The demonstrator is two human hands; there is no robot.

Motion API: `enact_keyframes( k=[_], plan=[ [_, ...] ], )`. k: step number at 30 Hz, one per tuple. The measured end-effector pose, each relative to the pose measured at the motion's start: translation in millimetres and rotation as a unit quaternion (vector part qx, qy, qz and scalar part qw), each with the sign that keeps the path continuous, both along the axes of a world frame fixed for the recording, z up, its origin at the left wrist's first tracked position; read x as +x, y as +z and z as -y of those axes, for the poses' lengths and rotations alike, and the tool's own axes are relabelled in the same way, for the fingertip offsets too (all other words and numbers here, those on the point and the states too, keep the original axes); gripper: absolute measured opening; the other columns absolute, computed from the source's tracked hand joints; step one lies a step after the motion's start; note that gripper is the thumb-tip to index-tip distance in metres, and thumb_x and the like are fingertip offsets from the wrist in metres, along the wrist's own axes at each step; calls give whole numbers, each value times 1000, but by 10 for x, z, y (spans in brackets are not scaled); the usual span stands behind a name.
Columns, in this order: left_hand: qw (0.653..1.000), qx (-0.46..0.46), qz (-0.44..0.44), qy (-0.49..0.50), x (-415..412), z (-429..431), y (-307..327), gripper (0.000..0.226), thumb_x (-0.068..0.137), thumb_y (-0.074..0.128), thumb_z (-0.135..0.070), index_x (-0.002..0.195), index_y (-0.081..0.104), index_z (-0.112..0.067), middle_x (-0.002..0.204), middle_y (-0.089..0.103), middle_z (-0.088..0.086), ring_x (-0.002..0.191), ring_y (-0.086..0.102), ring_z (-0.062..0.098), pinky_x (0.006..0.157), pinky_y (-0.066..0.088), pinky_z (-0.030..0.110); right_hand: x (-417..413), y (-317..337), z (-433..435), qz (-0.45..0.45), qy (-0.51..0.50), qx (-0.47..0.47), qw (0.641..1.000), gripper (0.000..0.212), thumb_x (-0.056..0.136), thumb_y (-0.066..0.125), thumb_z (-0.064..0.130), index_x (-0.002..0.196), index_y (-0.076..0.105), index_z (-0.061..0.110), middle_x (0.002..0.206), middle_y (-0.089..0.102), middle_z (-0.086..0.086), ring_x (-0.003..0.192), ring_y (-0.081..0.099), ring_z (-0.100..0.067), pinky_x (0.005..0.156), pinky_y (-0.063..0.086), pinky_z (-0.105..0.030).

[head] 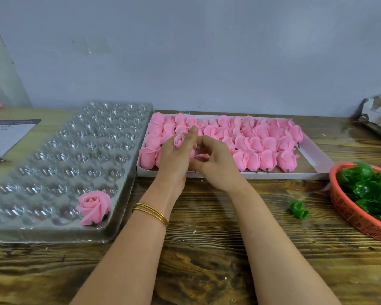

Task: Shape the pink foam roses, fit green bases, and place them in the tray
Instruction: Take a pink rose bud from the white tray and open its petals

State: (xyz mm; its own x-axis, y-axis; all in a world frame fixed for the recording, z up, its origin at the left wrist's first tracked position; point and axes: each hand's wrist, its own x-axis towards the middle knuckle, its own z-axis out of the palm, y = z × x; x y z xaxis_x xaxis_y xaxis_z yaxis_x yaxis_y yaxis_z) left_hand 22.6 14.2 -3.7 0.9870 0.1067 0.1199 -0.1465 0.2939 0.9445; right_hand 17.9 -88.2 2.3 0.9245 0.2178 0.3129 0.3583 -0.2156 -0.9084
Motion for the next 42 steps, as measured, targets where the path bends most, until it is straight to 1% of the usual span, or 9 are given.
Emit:
enact_keyframes(
  k=[5, 10, 15, 18, 23, 27, 33, 38, 42],
  plan=[
    [1000, 13, -3, 0, -14, -9, 19, 23, 88, 71, -39, 75, 73, -20, 77, 70, 6, 84, 71, 23, 84, 59, 47, -2, 29, 37, 1, 43, -14, 999, 40, 86, 61, -10, 117, 62, 17, 89, 66, 10, 84, 61, 6, 79, 51, -16],
    [1000, 25, -2, -1, -27, -8, 39, 29, 81, 67, -49, 66, 71, -25, 73, 64, 5, 82, 67, 22, 88, 56, 51, -18, 46, 40, -10, 51, -12, 999, 42, 87, 58, -10, 118, 63, 18, 91, 66, 4, 84, 60, 2, 82, 52, -19],
    [1000, 13, -2, -2, -18, 0, 22, 34, 91, 64, -45, 62, 73, -30, 74, 73, -1, 82, 73, 18, 74, 59, 34, -5, 22, 39, -9, 11, 9, 1000, 35, 77, 70, -10, 109, 64, 0, 96, 66, -14, 82, 57, -10, 80, 52, -25],
    [1000, 9, -3, 2, -25, 15, 27, 32, 94, 61, -43, 68, 77, -32, 74, 74, -2, 78, 74, 13, 66, 57, 25, 9, -2, 34, -10, 2, 14, 1000, 31, 75, 72, -10, 102, 61, 1, 90, 61, -5, 79, 55, -11, 73, 51, -18],
    [1000, 13, 5, -8, -26, 16, 19, 25, 88, 67, -45, 72, 77, -28, 79, 74, 1, 84, 74, 18, 71, 58, 30, 19, 4, 41, -10, 11, 1, 1000, 28, 80, 70, -7, 104, 63, 7, 91, 64, -1, 82, 58, -9, 79, 53, -24],
    [1000, 15, 15, -6, -26, 12, 23, 30, 81, 70, -45, 83, 74, -16, 88, 75, 10, 87, 74, 20, 69, 59, 29, -2, 24, 47, -15, 43, 9, 999, 41, 84, 62, -11, 114, 64, 17, 93, 68, 6, 87, 62, -3, 82, 54, -23],
    [998, 49, 32, 3, 5, -3, -11, 22, 90, 68, -41, 74, 76, -29, 84, 74, 4, 87, 73, 20, 74, 59, 33, -14, 23, 72, -48, 61, 24, 997, 44, 88, 56, -9, 128, 61, 9, 108, 70, -5, 103, 64, -14, 89, 54, -29],
    [998, 45, 30, 19, 16, 6, -9, 27, 93, 64, -41, 72, 75, -29, 79, 73, 3, 83, 73, 21, 69, 58, 29, -16, 31, 48, -55, 43, 35, 997, 33, 86, 60, -9, 114, 67, 7, 90, 68, 0, 81, 64, -3, 77, 53, -22],
    [995, 73, 39, 55, 21, -8, -24, 32, 95, 62, -41, 70, 72, -24, 68, 70, -1, 67, 68, 11, 55, 49, 18, -1, 37, 65, -70, -24, 76, 994, 30, 82, 65, 0, 104, 65, 20, 94, 67, 0, 86, 64, -14, 75, 56, -27]
  ],
)
